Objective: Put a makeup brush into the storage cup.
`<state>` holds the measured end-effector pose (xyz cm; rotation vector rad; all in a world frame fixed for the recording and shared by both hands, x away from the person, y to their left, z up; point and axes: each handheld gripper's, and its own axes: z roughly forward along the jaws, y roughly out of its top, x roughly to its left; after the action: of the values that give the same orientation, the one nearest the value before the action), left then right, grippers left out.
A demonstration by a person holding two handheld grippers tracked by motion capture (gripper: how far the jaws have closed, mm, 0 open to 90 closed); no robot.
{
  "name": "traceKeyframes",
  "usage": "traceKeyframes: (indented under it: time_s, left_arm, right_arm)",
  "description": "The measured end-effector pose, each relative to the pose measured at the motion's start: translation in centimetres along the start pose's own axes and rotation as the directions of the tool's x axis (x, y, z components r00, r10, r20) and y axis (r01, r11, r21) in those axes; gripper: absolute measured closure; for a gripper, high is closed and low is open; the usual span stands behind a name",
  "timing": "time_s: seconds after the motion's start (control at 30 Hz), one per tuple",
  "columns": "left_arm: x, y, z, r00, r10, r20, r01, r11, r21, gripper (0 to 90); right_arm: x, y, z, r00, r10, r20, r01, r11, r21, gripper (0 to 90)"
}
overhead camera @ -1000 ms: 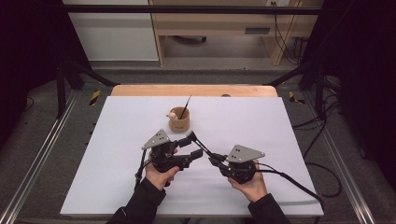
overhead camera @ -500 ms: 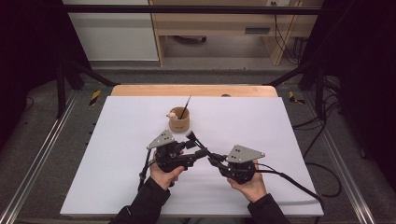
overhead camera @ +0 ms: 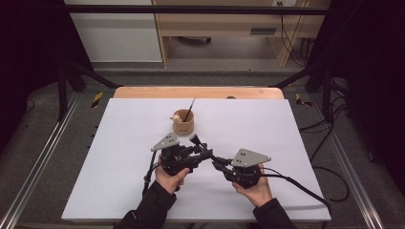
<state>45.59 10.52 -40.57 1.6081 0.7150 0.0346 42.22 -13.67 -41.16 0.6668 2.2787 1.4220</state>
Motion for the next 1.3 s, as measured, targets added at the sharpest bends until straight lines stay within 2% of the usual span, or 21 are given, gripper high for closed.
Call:
traceKeyframes:
  time_s: [0.83, 1.3]
  left_arm:
    - [-0.4, 0.0, -0.2, 0.9992, -0.022, 0.033, 0.023, 0.9993, -0.03, 71.3]
    - [-1.2, 0.0, -0.2, 0.999, -0.005, 0.045, 0.007, 0.9993, -0.036, 76.7]
  right_arm:
    - [0.2, -0.1, 0.2, 0.9999, 0.003, -0.016, -0.003, 1.0, -0.005, 79.1]
    - [0.3, -0.2, 0.4, 0.9997, 0.004, -0.025, -0.004, 1.0, -0.006, 79.0]
